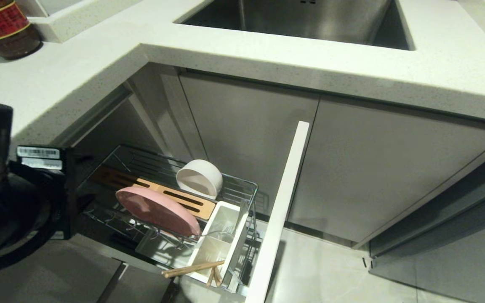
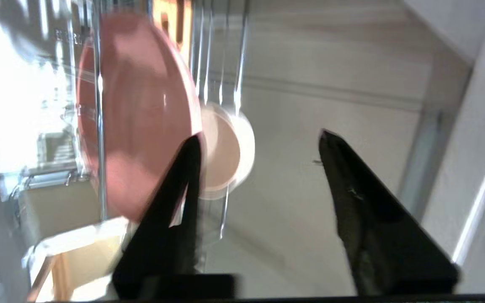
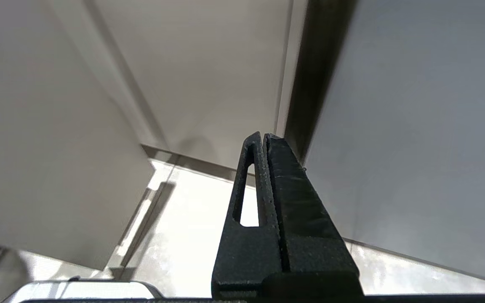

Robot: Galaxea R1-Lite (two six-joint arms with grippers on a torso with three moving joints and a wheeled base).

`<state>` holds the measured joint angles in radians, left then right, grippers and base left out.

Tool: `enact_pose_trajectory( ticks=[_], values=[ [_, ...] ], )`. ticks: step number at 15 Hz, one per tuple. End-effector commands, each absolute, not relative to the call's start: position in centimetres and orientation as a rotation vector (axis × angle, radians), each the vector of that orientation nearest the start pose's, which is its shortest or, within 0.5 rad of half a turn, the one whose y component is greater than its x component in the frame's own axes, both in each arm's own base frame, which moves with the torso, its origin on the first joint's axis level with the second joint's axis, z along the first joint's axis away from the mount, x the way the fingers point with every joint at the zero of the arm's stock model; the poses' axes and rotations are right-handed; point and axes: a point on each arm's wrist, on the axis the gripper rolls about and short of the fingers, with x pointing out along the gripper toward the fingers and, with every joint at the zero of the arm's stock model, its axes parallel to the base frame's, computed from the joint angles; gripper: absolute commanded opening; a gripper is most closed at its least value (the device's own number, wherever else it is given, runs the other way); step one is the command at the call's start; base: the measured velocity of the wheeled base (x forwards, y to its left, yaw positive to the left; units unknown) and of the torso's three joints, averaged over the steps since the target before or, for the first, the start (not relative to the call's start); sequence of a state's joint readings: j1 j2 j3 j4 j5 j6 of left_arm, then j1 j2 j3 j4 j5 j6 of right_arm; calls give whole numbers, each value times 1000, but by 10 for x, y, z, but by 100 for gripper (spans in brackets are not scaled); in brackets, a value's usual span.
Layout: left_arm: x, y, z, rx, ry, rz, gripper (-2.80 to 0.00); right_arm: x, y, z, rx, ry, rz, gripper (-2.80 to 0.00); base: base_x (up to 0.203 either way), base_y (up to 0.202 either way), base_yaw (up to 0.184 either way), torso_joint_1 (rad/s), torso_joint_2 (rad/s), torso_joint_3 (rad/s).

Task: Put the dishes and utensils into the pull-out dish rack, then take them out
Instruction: Take the plate out of the cupboard

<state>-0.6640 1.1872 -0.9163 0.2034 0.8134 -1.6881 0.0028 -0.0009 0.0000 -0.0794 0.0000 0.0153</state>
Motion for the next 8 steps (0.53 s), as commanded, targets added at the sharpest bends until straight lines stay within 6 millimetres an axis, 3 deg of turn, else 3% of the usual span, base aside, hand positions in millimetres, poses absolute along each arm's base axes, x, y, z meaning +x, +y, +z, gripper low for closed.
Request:
enact_pose_trajectory(
  ticks=[1,5,8],
  values=[
    [118,-84,282,-1351,145,329,-280,-21,0,76,17,-54,4,-280,0,0,0,0,0,0],
    [108,-79,317,-1300,108,252,-280,-21,0,76,15,-53,3,-280,0,0,0,0,0,0],
    [98,-70,359,-1285,29,161,-280,-21,0,76,16,-53,3,-280,0,0,0,0,0,0]
  ],
)
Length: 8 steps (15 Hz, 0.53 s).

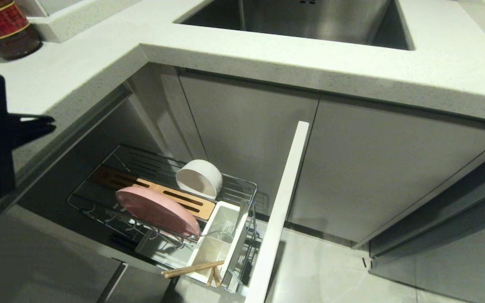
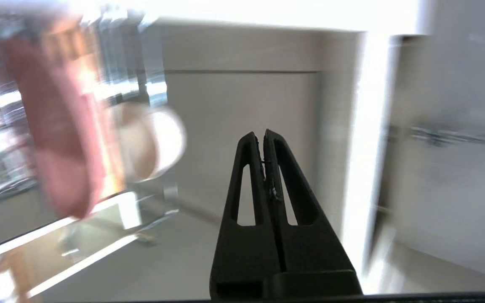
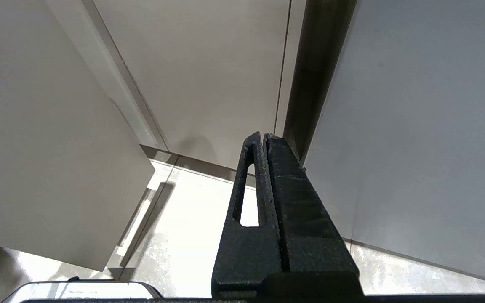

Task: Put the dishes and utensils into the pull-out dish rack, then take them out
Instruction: Take the plate out of the cupboard

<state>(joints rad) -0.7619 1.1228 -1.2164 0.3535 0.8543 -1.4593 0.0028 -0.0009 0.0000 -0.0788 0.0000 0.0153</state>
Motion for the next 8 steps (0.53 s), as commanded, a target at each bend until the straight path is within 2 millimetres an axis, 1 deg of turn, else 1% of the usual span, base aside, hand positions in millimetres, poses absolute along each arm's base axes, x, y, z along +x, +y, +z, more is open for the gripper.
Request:
enact_pose_trajectory(
  ticks=[1,3,5,6,8],
  values=[
    [93,-64,376,-1281,-9,129,-280,-21,0,76,15,-54,3,-280,0,0,0,0,0,0],
    [79,-50,411,-1231,-95,69,-280,-21,0,76,15,-53,3,-280,0,0,0,0,0,0],
    [62,-31,436,-1067,-179,6,-280,-21,0,76,15,-54,3,-280,0,0,0,0,0,0],
    [48,-18,444,-995,-231,-46,-280,-21,0,76,15,-54,3,-280,0,0,0,0,0,0],
    [25,-1,451,-902,-321,-76,-280,-21,0,76,16,-53,3,-280,0,0,0,0,0,0]
  ],
)
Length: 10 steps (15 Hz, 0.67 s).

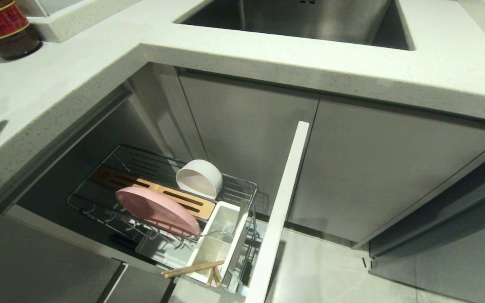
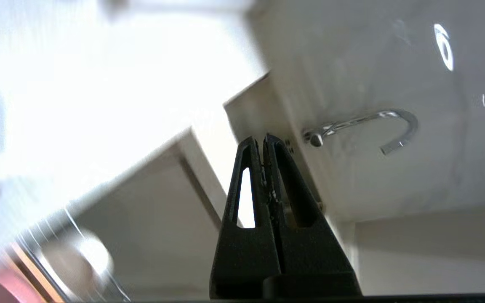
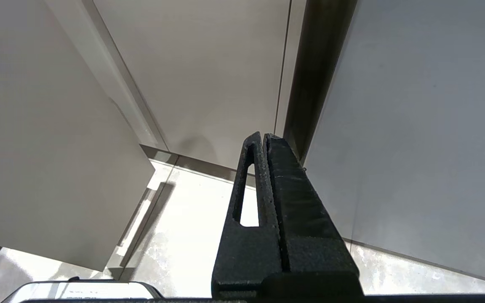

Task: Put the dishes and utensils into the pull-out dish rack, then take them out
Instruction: Take the plate out of the cupboard

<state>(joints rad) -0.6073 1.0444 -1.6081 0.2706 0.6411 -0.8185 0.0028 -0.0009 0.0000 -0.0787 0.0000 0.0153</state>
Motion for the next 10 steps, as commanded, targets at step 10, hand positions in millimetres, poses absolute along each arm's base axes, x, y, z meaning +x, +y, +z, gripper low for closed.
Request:
enact_pose_trajectory(
  ticks=[10],
  values=[
    [-107,10,349,-281,-275,-125,-280,-21,0,76,15,-54,3,-280,0,0,0,0,0,0]
  ],
)
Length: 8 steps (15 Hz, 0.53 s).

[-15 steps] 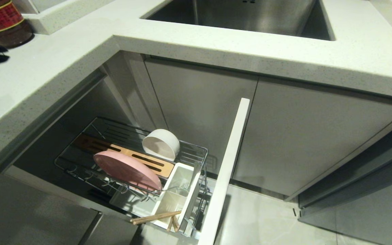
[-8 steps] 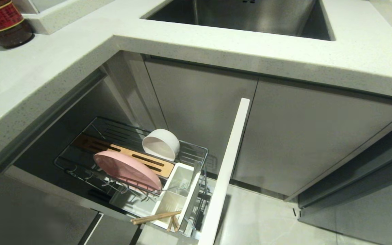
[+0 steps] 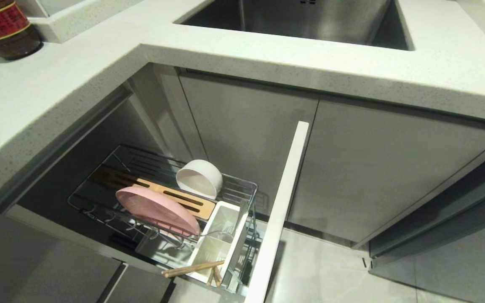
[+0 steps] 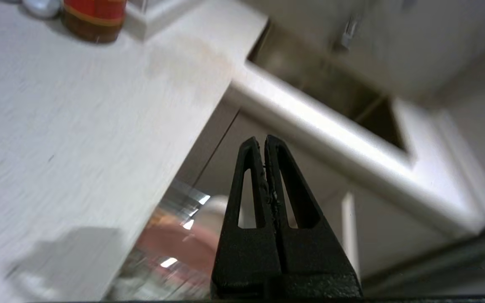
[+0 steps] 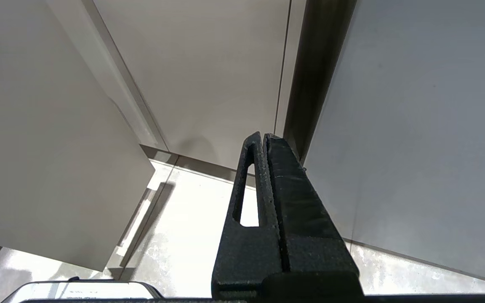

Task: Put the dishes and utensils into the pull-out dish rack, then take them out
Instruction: Take the plate out of the cupboard

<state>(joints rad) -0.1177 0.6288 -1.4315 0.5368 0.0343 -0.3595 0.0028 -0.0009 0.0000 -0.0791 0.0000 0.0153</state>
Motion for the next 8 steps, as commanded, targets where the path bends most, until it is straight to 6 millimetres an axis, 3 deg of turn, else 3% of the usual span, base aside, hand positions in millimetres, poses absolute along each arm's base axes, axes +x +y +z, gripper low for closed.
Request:
enact_pose_trajectory(
  ticks=[1,5,8],
  values=[
    [-107,7,326,-195,-239,-114,-280,-21,0,76,17,-52,4,-280,0,0,0,0,0,0],
    [-96,1,233,-24,-137,-82,-280,-21,0,76,15,-53,3,-280,0,0,0,0,0,0],
    [-73,-1,169,5,-104,-57,-280,-21,0,76,15,-54,3,-280,0,0,0,0,0,0]
  ],
)
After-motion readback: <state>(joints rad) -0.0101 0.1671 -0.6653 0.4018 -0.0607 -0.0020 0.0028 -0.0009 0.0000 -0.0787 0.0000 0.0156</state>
